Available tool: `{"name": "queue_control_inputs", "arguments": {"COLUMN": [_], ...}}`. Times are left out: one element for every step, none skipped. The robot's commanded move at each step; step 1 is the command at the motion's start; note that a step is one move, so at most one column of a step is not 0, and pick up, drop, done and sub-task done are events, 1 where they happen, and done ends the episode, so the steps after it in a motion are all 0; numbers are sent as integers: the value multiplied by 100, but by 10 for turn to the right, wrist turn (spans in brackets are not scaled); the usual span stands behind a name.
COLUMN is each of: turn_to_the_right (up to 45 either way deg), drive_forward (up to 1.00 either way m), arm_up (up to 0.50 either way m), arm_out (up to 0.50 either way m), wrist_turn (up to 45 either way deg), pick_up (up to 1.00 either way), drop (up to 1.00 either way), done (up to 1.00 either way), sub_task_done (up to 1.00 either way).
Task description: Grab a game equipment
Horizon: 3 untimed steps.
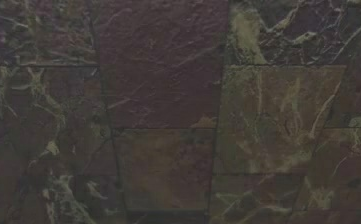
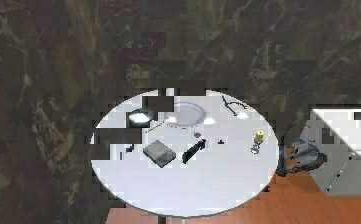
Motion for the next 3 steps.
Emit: {"name": "queue_control_inputs", "arguments": {"turn_to_the_right": [0,0,0], "drive_forward": [0,0,0], "arm_up": [50,30,0], "arm_out": [0,0,36], "wrist_turn": [0,0,0], "pick_up": [0,0,0], "drop": [0,0,0], "done": [0,0,0], "sub_task_done": [0,0,0]}}
